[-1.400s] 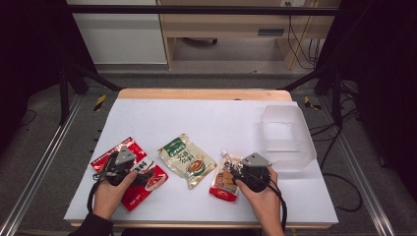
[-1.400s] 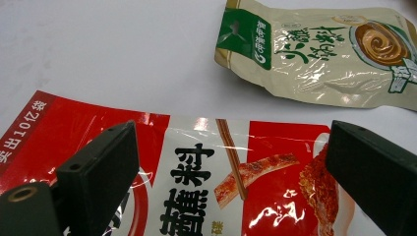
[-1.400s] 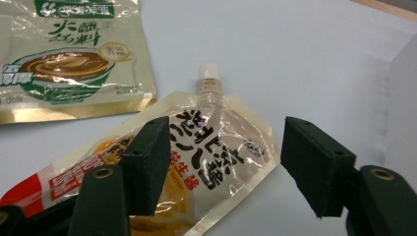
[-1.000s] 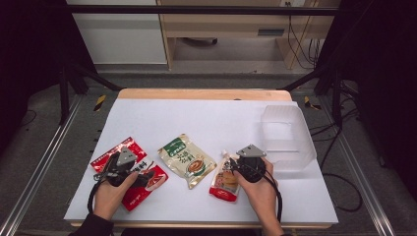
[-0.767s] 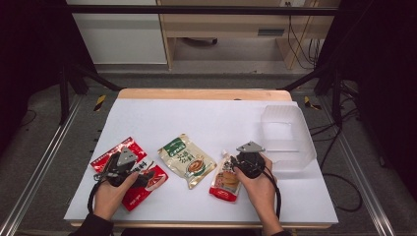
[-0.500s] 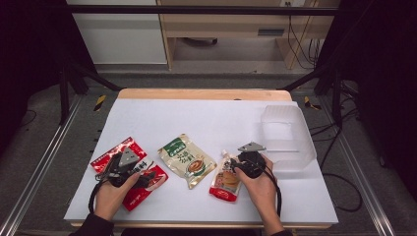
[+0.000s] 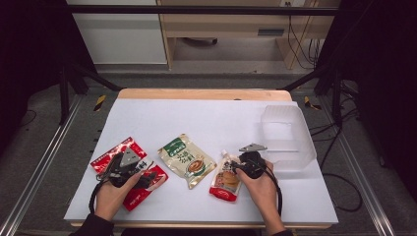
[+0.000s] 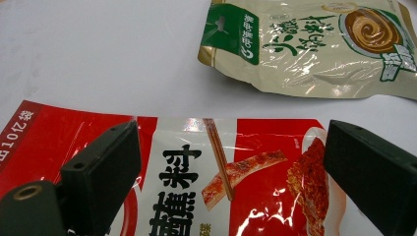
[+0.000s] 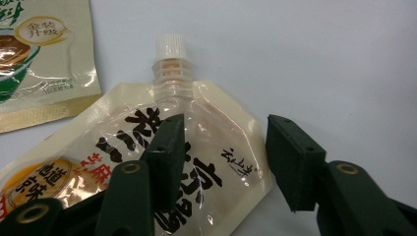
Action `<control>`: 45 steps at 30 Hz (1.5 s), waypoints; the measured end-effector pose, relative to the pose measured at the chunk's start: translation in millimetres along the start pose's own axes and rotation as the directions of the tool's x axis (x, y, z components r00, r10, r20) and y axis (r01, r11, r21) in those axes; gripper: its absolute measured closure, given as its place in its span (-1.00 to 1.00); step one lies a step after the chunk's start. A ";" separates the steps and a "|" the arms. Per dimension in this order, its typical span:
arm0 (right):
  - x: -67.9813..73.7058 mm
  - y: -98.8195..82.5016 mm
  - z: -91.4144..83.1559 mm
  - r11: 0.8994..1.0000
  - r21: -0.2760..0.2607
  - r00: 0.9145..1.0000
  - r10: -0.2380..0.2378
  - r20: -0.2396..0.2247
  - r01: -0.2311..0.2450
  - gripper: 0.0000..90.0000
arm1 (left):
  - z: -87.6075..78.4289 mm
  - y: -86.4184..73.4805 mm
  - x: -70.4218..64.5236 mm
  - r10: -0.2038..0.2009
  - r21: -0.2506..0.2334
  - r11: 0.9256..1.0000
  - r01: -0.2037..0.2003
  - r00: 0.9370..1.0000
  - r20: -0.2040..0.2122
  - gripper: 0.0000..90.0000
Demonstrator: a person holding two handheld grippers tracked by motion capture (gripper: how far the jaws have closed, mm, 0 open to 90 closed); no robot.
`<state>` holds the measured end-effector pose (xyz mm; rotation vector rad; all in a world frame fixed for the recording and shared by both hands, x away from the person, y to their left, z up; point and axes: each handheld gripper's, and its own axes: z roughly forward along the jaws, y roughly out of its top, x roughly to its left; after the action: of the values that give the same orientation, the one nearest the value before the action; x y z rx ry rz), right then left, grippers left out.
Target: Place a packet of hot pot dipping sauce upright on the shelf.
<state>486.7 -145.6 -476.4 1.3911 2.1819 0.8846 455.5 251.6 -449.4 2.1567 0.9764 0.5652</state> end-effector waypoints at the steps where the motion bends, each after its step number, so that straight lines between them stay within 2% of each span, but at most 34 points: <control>1: 0.0 0.0 0.0 1.000 0.000 1.000 0.000 0.000 0.000 0.18 | 0.0 0.0 0.0 0.000 0.000 1.000 0.000 1.000 0.000 -0.84; 2: 0.0 -0.5 -1.1 1.000 -0.002 1.000 -0.009 0.003 0.009 0.32 | 0.0 0.1 0.0 0.001 0.000 1.000 -0.001 1.000 0.000 -0.84; 4: 0.4 -0.8 -2.0 1.000 0.000 1.000 -0.012 0.001 0.012 0.38 | 0.2 0.1 -0.1 0.002 0.001 1.000 -0.002 1.000 0.001 -0.84; 6: 3.0 -1.9 -3.6 0.999 -0.005 0.999 -0.032 -0.005 0.032 0.63 | 0.4 0.3 -0.4 0.009 0.003 1.000 -0.009 1.000 0.001 -0.84; 7: 3.0 -1.9 -3.6 0.999 -0.005 0.999 -0.032 -0.005 0.032 0.63 | 0.4 0.3 -0.4 0.009 0.003 1.000 -0.009 1.000 0.001 -0.83; 8: 5.0 -2.1 -4.5 0.999 -0.004 0.999 -0.050 -0.005 0.050 0.76 | 0.5 0.5 -0.9 0.014 0.007 1.000 -0.014 1.000 -0.003 -0.83; 10: 7.1 -2.1 -5.7 0.998 -0.011 0.998 -0.060 -0.004 0.060 0.84 | 0.8 0.6 -1.6 0.012 0.005 1.000 -0.012 1.000 -0.005 -0.82; 15: 9.5 -1.2 -8.3 0.997 -0.016 0.997 -0.082 -0.007 0.082 0.90 | 0.9 0.7 -1.5 0.013 0.006 1.000 -0.013 1.000 0.000 -0.82; 25: 9.9 6.0 -23.8 0.992 -0.086 0.995 -0.095 -0.033 0.091 0.96 | 1.8 1.0 -1.5 0.016 0.014 1.000 -0.017 1.000 0.024 -0.82; 29: 11.9 12.9 -34.1 0.987 -0.124 0.993 -0.110 -0.042 0.104 0.96 | 0.7 1.5 -4.0 0.015 0.006 1.000 -0.015 0.999 0.043 -0.81; 30: 12.7 16.7 -39.3 0.983 -0.145 0.991 -0.123 -0.046 0.115 0.96 | -0.4 2.5 -5.2 0.018 0.001 1.000 -0.018 0.999 0.051 -0.81; 33: 14.1 20.1 -44.5 0.979 -0.162 0.989 -0.134 -0.055 0.123 0.97 | -1.9 4.8 -6.9 0.014 -0.014 1.000 -0.013 0.998 0.067 -0.81; 36: 19.4 26.6 -55.7 0.969 -0.202 0.983 -0.164 -0.078 0.145 0.97 | -2.9 15.7 -13.9 0.037 -0.039 0.999 -0.033 0.994 0.107 -0.79; 37: 19.4 26.6 -55.7 0.969 -0.202 0.983 -0.164 -0.078 0.145 0.97 | -2.9 15.7 -13.9 0.037 -0.039 0.999 -0.033 0.994 0.107 -0.79; 38: 23.0 30.5 -58.8 0.963 -0.211 0.978 -0.188 -0.089 0.165 0.97 | -2.2 19.3 -16.7 0.051 -0.046 0.998 -0.046 0.990 0.129 -0.78; 39: 23.0 30.5 -58.8 0.963 -0.211 0.978 -0.188 -0.089 0.165 0.97 | -1.2 23.0 -19.8 0.061 -0.053 0.997 -0.054 0.987 0.147 -0.78; 40: 27.0 34.6 -61.3 0.955 -0.227 0.971 -0.218 -0.100 0.191 0.97 | 1.0 29.8 -25.1 0.067 -0.072 0.996 -0.056 0.984 0.166 -0.74; 41: 29.1 36.7 -62.7 0.951 -0.234 0.968 -0.228 -0.100 0.200 0.98 | 2.3 33.0 -27.2 0.076 -0.073 0.995 -0.064 0.981 0.177 -0.72; 42: 29.1 36.7 -62.7 0.951 -0.234 0.968 -0.228 -0.100 0.200 0.98 | 2.3 33.0 -27.2 0.076 -0.073 0.995 -0.064 0.981 0.177 -0.72; 45: 36.1 42.1 -67.4 0.941 -0.252 0.961 -0.258 -0.103 0.226 0.98 | 6.0 41.4 -31.1 0.099 -0.069 0.994 -0.087 0.976 0.193 -0.69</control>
<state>456.3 -119.9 -398.8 0.9506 2.1978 1.1288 459.5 205.2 -425.9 2.1652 0.7461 0.4104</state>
